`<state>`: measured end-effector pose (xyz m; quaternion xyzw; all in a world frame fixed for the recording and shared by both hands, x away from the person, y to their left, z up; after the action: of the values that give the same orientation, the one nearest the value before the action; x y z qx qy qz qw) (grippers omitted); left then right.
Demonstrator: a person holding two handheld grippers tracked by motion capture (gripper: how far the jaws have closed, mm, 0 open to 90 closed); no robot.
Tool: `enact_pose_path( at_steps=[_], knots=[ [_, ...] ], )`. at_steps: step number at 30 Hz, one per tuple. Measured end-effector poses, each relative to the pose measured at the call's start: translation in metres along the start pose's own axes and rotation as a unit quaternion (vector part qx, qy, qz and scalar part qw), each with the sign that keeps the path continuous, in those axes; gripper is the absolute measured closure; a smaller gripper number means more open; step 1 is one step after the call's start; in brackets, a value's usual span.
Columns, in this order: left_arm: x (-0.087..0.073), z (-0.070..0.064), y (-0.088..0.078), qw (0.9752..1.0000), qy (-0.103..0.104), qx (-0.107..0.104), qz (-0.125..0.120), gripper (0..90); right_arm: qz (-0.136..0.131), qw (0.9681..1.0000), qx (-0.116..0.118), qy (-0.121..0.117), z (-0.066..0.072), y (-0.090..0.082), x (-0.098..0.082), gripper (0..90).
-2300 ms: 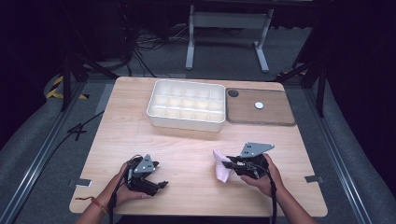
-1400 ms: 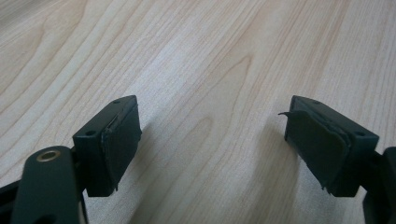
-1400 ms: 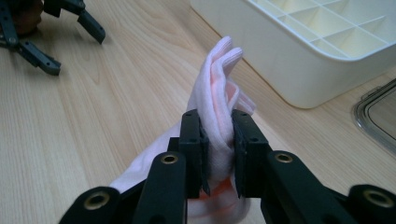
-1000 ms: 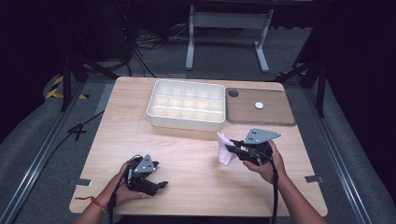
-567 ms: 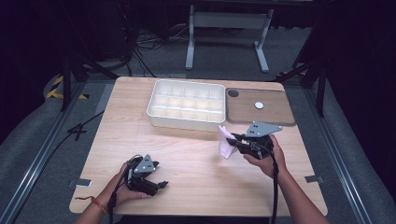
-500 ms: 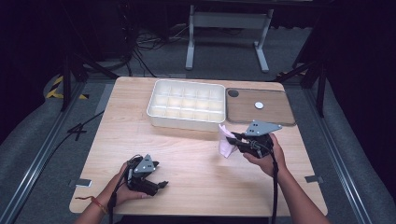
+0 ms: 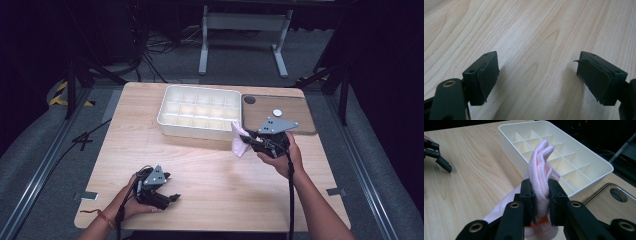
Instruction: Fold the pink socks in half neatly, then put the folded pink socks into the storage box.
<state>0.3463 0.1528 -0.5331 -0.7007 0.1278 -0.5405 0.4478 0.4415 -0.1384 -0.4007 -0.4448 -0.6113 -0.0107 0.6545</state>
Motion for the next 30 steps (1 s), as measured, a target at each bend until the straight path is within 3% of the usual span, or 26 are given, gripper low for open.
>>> enact_pose_path(
  at_steps=[18,30],
  knots=[
    [0.0,0.0,0.0,1.0,0.0,-0.001,-0.001,18.4,0.001,0.9994,-0.035,0.005,-0.028,0.005,0.022,76.6],
    [0.0,-0.001,0.0,1.0,-0.004,0.001,-0.001,18.4,0.006,0.9982,-0.06,0.001,-0.04,0.021,0.03,76.6]
  ],
)
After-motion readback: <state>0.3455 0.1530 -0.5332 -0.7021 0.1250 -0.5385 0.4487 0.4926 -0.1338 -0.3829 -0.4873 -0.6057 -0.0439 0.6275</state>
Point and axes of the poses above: each handheld gripper's, and its own axes: y roughly forward along the jaws, x roughly out of its top, z roughly to its left, the point moved 7 cm from there along y, roughly forward along the jaws, and after that the axes turned 4 degrees about z, right-handed, at the moved point
